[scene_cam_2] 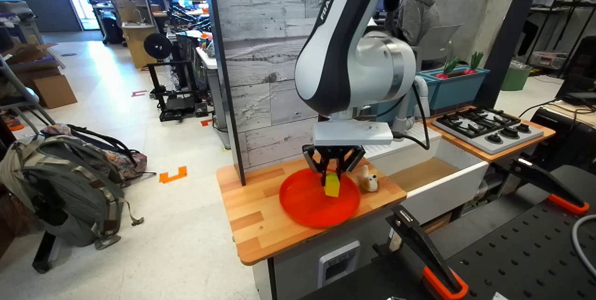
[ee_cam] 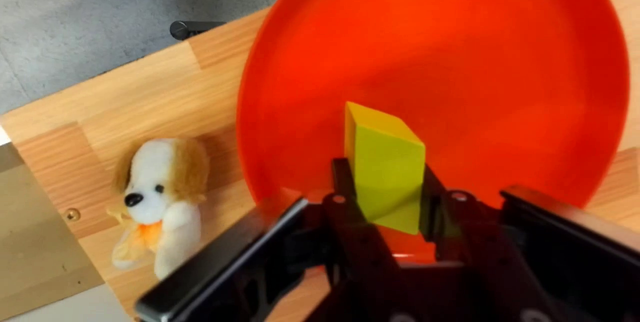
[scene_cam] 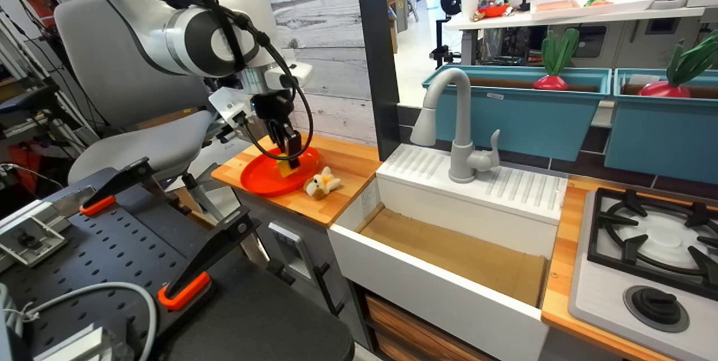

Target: Put the yellow cube on the countertop

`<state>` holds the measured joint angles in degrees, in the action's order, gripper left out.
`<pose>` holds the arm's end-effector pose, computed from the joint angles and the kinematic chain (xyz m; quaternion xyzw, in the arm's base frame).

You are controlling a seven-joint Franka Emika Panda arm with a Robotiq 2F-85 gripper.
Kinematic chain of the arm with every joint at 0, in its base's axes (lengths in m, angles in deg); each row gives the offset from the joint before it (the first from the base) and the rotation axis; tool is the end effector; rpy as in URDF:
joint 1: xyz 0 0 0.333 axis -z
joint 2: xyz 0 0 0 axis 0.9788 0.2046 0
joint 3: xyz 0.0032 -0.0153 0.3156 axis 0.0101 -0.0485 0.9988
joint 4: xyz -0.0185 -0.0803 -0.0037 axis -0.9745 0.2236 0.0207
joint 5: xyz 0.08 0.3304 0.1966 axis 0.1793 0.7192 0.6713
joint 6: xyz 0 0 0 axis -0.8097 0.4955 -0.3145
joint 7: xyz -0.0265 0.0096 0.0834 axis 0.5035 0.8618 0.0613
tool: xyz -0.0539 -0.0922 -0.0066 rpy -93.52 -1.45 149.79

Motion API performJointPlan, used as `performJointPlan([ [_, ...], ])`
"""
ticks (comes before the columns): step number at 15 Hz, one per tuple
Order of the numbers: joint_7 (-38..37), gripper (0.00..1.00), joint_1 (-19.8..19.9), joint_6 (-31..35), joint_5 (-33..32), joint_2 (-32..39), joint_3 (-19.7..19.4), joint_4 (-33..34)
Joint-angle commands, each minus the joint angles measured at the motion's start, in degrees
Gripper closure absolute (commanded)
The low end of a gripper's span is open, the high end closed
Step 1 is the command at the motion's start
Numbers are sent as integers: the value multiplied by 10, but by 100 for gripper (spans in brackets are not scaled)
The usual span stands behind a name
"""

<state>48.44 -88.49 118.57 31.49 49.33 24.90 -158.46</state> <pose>0.5858 0.1041 0.0207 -0.9903 0.1379 0.0072 0.0138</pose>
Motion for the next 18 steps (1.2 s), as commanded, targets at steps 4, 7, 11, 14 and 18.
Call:
performJointPlan([
  [4, 26, 92, 58, 41, 60, -94, 25, -55],
  [7, 29, 92, 80, 35, 78, -93, 22, -30],
  [11, 25, 92, 92, 31, 80, -67, 11, 2],
  [14, 17, 92, 90, 19, 75, -38, 0, 32],
  [18, 2, 92, 74, 5, 69, 16, -16, 82],
])
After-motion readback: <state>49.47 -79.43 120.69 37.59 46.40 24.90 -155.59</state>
